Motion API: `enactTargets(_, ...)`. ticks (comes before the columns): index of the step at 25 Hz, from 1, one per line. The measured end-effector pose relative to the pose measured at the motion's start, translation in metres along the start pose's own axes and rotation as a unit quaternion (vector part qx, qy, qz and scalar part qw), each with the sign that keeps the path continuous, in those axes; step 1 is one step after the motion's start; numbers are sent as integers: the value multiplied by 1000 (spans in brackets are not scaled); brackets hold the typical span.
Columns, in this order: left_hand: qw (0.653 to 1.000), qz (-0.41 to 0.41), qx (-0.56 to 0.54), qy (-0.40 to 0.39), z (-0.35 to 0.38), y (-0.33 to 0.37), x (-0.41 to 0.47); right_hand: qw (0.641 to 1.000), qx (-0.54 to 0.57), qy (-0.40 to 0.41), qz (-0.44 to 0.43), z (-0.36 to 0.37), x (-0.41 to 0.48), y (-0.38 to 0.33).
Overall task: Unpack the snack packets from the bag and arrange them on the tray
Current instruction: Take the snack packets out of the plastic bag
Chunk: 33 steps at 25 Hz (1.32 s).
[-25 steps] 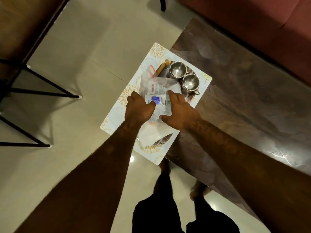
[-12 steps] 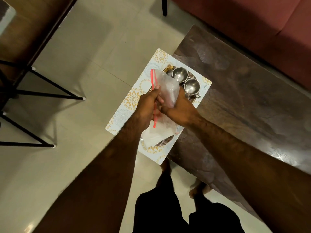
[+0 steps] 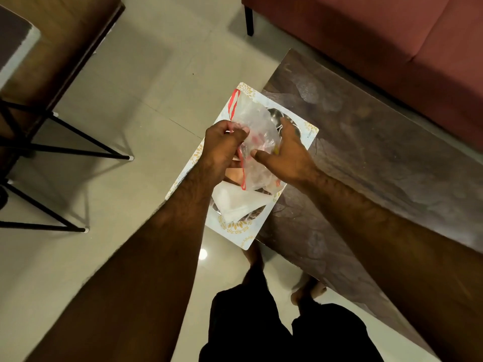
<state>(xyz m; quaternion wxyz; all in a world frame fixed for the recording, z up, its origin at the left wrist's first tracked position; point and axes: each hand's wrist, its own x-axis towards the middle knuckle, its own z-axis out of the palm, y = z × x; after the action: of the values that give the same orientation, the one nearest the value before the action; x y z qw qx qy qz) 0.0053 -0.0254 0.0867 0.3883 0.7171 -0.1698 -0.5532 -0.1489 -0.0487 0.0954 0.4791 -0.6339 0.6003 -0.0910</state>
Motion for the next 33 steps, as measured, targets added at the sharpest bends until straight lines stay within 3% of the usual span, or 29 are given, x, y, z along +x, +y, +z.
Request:
enactTargets(5,995,-48,-46,-78,6,29,-18,998,-39,9,-39,-12,-14,-33)
enactTargets(8,995,-9,-26,-94,9,36,-22,998,-31,1,-63,-19,-22,-46)
enactTargets(14,991,59,120,8,16,31,-21,998,-47,28,-29,-32,-28,-48)
enactTargets(20,972,58,226,13,17,29,-20,997,-17,56,-44,-37,-27,-47)
enactTargets(22,962,100,240,82,11,33,-24,989,-64,116,-59,-43,-26,-44)
enactTargets(25,909,163,333,189,-3,42,-31,969,-188,160,-21,-58,-17,-37)
enactTargets(28,893,183,384,145,-11,45,-34,951,-263,162,16,-66,-21,-34)
enactTargets(31,908,186,360,105,-7,42,-35,907,-354,200,-114,-65,-29,-42)
enactTargets(33,912,201,344,100,-3,39,-33,895,-389,118,-187,-58,-24,-55)
